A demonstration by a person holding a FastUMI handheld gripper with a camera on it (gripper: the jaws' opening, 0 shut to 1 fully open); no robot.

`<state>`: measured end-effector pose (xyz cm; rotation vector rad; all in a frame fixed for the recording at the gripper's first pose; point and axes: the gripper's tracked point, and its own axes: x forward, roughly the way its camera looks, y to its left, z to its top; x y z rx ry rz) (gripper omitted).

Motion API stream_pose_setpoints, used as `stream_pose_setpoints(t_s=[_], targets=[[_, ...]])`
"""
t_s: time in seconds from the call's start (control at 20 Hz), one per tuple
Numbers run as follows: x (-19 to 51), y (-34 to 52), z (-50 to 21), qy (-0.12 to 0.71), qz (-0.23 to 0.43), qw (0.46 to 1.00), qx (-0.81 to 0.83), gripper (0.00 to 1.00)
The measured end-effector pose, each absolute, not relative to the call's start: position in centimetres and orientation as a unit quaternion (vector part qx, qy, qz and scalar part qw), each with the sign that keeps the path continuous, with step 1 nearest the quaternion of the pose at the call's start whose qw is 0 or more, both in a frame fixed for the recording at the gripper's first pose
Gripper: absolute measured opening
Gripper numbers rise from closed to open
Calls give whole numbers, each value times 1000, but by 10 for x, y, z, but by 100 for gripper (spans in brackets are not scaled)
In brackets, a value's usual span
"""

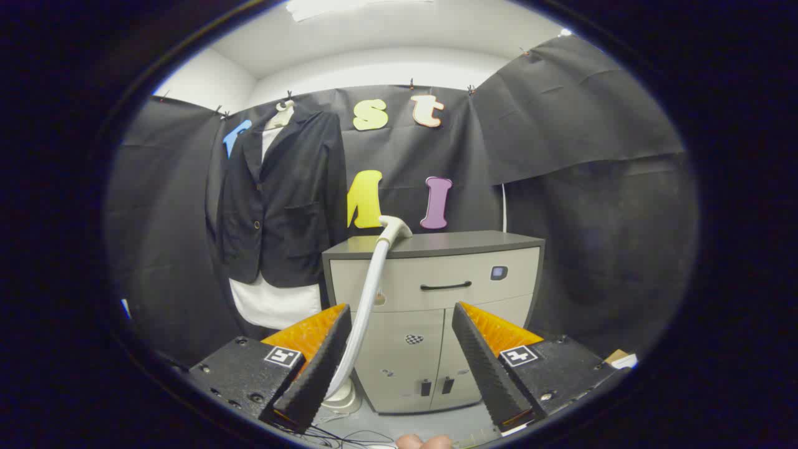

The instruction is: Iron the clothes twice with a garment steamer, once on the left side and once on the right side.

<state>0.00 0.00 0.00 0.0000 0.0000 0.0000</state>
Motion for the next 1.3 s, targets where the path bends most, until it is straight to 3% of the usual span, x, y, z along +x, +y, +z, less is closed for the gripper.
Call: stream_pose_setpoints(t_s=[0.8, 1.3], targets=[[10, 18, 12, 13, 3, 1000, -7, 100], [24, 35, 9, 35, -34, 999, -9, 100]])
